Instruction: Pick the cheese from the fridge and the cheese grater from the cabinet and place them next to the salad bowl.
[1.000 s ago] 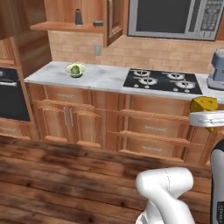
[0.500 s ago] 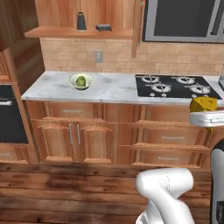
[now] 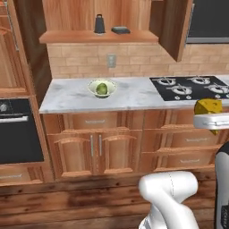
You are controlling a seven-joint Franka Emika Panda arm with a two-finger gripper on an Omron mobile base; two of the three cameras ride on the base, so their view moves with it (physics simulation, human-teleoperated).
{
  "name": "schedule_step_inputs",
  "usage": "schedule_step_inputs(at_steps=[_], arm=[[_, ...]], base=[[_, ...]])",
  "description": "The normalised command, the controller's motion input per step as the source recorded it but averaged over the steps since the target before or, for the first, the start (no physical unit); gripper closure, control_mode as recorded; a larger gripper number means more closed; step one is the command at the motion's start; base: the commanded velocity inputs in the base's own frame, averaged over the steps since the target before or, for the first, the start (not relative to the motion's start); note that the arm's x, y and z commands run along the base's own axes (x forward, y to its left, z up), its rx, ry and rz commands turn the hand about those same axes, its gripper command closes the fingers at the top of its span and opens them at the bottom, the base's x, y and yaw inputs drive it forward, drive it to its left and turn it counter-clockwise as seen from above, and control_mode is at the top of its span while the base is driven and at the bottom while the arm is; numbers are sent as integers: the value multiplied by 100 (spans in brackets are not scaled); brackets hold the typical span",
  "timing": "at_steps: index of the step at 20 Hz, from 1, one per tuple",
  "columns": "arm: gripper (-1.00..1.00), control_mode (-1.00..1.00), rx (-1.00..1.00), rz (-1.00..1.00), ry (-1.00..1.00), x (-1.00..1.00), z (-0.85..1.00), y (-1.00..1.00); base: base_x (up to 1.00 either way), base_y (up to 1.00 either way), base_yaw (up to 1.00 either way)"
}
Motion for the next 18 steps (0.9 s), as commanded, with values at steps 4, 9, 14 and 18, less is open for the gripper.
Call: schedule_step_inputs(at_steps=[4,9,14,18], arm=[[100,100,0,0,0,0,0,0],[100,100,0,0,0,0,0,0],[100,100,0,0,0,0,0,0],[100,100,0,0,0,0,0,0]], base=[[56,97,-29],[75,79,-27],[55,-32,-7],[37,-79,0]])
